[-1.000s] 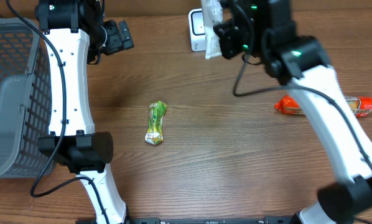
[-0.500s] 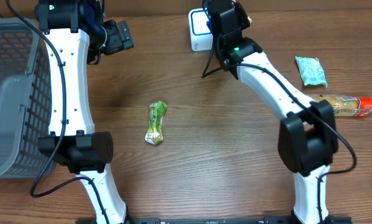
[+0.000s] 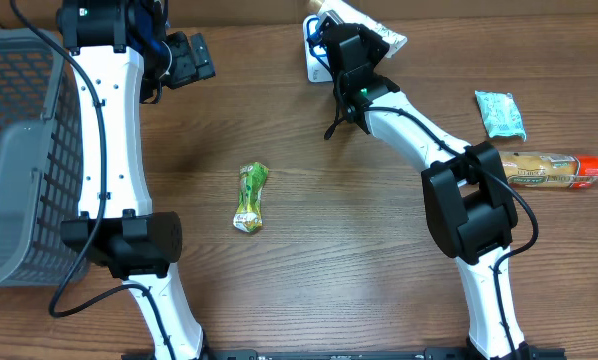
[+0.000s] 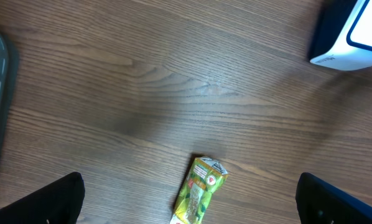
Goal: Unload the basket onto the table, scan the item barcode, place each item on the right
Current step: 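Hold the white tube in front of the scanner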
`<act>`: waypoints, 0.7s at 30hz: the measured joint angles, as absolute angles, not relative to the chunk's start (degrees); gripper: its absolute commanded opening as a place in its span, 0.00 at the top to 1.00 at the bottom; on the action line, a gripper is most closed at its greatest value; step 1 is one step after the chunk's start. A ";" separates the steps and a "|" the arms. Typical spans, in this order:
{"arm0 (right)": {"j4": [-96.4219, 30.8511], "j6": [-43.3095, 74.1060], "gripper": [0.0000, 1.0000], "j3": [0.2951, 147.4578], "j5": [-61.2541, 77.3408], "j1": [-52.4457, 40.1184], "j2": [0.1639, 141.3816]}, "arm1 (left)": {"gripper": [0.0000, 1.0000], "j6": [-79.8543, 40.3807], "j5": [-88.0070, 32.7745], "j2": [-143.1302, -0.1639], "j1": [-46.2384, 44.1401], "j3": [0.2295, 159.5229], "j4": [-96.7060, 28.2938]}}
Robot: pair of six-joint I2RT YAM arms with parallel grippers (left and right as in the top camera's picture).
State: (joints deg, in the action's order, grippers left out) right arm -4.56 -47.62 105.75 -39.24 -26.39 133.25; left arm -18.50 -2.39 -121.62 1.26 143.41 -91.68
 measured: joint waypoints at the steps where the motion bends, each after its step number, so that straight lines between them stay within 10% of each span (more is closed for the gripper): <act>1: -4.54 -47.83 0.96 105.75 -39.42 -26.39 133.25 | 0.00 -18.50 -2.39 -121.62 1.26 143.41 -91.70; 21: -28.08 -32.36 0.96 105.75 -29.28 -27.57 125.01 | 0.01 -18.50 -2.39 -121.62 1.26 143.41 -91.70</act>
